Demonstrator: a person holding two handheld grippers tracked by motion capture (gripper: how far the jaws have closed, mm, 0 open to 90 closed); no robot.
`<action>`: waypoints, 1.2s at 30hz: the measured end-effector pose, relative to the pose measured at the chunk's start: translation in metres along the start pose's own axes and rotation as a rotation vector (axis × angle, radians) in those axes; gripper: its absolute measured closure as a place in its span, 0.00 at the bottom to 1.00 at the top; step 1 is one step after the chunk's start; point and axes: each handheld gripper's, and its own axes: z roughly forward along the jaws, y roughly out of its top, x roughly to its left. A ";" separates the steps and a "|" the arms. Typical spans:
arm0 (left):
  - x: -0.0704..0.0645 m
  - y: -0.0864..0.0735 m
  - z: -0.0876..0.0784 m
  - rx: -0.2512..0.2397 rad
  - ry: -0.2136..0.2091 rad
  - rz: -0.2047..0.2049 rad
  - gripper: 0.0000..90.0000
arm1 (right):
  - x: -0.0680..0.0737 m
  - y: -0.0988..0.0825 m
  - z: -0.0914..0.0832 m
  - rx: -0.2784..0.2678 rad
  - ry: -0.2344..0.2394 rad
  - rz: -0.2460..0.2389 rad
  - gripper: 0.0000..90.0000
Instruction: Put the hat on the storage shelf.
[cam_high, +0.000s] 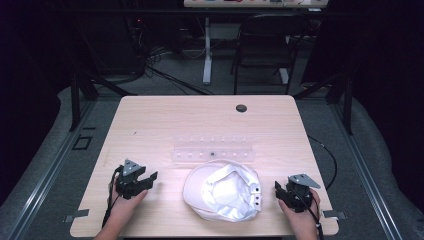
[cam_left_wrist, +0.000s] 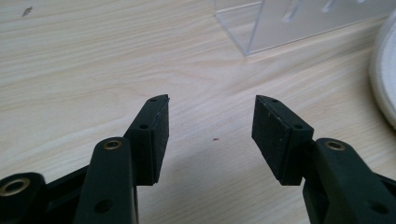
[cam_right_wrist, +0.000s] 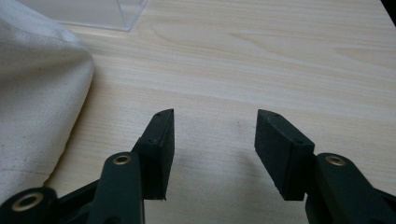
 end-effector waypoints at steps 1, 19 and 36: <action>0.000 0.000 0.000 0.003 0.005 -0.003 0.52 | 0.000 0.000 0.000 0.000 0.000 0.000 0.53; -0.001 0.002 -0.003 0.007 -0.031 0.001 0.53 | 0.013 0.006 -0.002 0.115 0.018 -0.014 0.55; -0.002 0.001 -0.003 0.008 -0.040 0.005 0.53 | 0.020 0.050 -0.026 0.245 0.143 -0.006 0.60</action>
